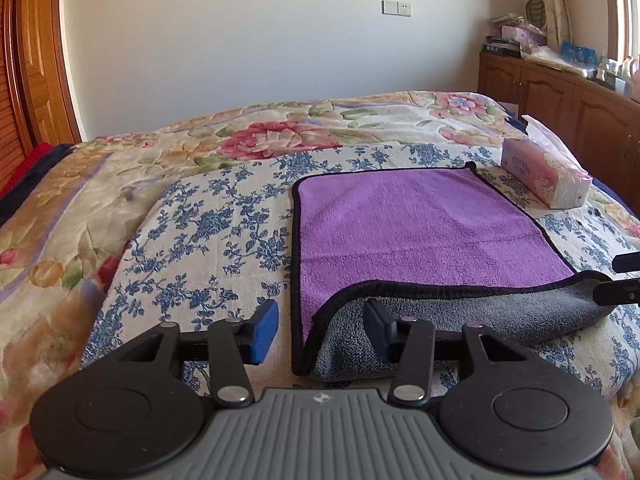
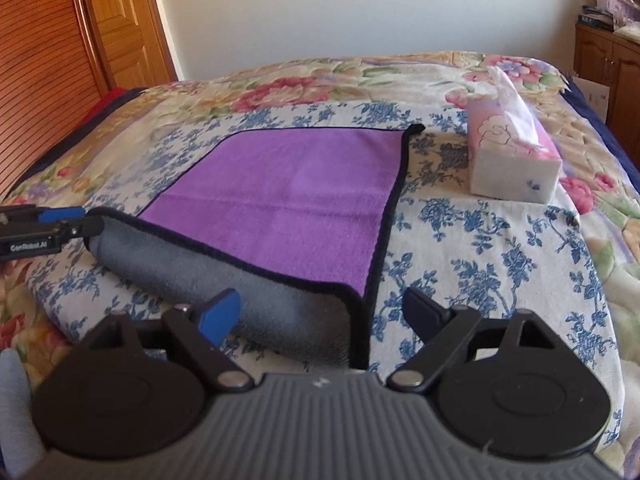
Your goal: Fold towel
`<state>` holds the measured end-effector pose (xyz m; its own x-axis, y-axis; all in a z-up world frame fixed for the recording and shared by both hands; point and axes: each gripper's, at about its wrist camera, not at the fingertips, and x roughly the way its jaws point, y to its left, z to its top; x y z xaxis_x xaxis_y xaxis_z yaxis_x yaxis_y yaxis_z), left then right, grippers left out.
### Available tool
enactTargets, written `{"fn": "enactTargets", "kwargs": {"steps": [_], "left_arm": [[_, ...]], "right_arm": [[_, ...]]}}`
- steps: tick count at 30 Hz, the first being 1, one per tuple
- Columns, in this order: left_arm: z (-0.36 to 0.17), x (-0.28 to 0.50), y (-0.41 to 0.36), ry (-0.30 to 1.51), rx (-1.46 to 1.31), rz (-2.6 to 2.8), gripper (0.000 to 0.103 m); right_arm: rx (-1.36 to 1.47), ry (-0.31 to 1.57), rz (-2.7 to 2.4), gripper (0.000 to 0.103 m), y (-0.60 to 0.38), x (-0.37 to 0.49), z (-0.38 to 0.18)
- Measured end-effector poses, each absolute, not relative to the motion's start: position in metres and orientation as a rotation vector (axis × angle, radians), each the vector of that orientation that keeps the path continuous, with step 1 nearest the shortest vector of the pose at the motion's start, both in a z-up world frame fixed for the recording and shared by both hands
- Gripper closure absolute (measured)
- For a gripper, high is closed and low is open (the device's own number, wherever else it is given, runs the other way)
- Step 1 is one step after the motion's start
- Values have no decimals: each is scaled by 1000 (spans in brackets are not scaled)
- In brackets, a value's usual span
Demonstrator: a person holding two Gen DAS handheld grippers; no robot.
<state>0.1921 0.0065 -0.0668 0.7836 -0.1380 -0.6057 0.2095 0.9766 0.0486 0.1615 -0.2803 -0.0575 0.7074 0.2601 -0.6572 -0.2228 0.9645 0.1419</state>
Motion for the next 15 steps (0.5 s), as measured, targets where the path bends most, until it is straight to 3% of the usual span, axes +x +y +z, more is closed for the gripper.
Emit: {"fn": "enactTargets", "kwargs": {"steps": [9, 15], "left_arm": [[-69, 192, 6, 656, 96, -212, 86], [-69, 191, 5, 655, 94, -216, 90]], "right_arm": [[85, 757, 271, 20, -287, 165, -58], [128, 789, 285, 27, -290, 167, -61]]}}
